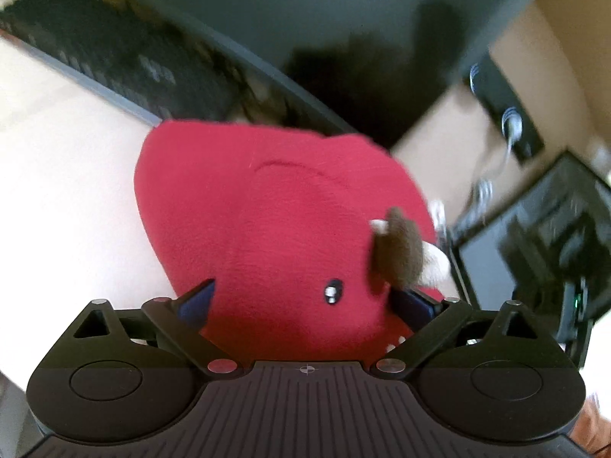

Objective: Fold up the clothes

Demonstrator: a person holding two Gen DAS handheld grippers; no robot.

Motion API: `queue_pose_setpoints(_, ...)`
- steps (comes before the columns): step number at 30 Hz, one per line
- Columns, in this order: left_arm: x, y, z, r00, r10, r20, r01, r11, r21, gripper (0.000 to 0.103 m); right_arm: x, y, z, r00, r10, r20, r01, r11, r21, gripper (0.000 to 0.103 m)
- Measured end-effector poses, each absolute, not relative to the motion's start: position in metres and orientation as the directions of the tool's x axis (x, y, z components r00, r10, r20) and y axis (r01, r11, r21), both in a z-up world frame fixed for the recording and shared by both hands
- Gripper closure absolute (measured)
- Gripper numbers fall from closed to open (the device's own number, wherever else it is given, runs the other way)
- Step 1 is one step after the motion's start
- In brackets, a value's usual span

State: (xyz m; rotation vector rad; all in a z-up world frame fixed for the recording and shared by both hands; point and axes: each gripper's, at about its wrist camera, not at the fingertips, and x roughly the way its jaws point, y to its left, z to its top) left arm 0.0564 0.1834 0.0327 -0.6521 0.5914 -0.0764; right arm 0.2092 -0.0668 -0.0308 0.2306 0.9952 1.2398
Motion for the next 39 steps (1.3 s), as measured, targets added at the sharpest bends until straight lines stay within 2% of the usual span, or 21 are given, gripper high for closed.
queue_pose_setpoints(5,0.068,0.235,0.061,0.888,-0.166,-0.430,-0.081,0.862,-0.500,0.004,0.208,-0.008,-0.021,-0.014,0.917,-0.399,-0.704,0.275,0.655,0.000)
queue_pose_setpoints(7,0.084,0.253,0.054,0.877,-0.136,-0.461,-0.102,0.884,-0.456,0.004,0.208,0.016,-0.016,-0.015,0.935,-0.356,-0.713,0.239,0.659,0.000)
queue_pose_setpoints(11,0.102,0.273,0.032,0.843,-0.106,-0.527,-0.124,0.916,-0.382,0.003,0.209,0.047,-0.035,0.028,0.909,-0.415,-0.723,0.305,0.620,0.000)
queue_pose_setpoints(14,0.082,0.265,0.031,0.851,-0.101,-0.515,-0.114,0.922,-0.370,0.004,0.204,0.052,-0.041,0.057,0.888,-0.456,-0.756,0.337,0.561,0.000)
queue_pose_setpoints(19,0.024,0.235,0.036,0.850,-0.045,-0.524,-0.152,0.933,-0.327,0.004,0.181,0.008,-0.030,0.146,0.816,-0.559,-0.831,0.408,0.378,0.000)
queue_pose_setpoints(25,-0.019,0.191,0.018,0.787,0.015,-0.617,-0.249,0.922,-0.295,0.004,0.143,-0.037,-0.028,0.198,0.733,-0.651,-0.879,0.426,0.212,0.000)
queue_pose_setpoints(28,-0.022,0.170,0.012,0.741,0.064,-0.668,-0.272,0.939,-0.212,0.004,0.127,-0.050,-0.034,0.248,0.693,-0.677,-0.891,0.438,0.123,0.000)
queue_pose_setpoints(30,-0.022,0.161,0.016,0.737,0.081,-0.672,-0.265,0.948,-0.176,0.004,0.127,-0.050,-0.030,0.269,0.693,-0.669,-0.894,0.439,0.095,0.000)
queue_pose_setpoints(33,-0.024,0.160,0.030,0.777,0.037,-0.628,-0.225,0.948,-0.223,0.004,0.128,-0.049,-0.010,0.300,0.710,-0.637,-0.899,0.434,0.061,0.000)
queue_pose_setpoints(37,-0.024,0.162,0.047,0.829,-0.037,-0.559,-0.149,0.947,-0.284,0.004,0.154,-0.049,0.031,0.238,0.821,-0.519,-0.888,0.400,0.226,0.000)
queue_pose_setpoints(39,-0.014,0.158,0.043,0.812,-0.055,-0.581,-0.135,0.951,-0.279,0.004,0.159,-0.037,0.036,0.260,0.819,-0.512,-0.886,0.412,0.210,0.000)
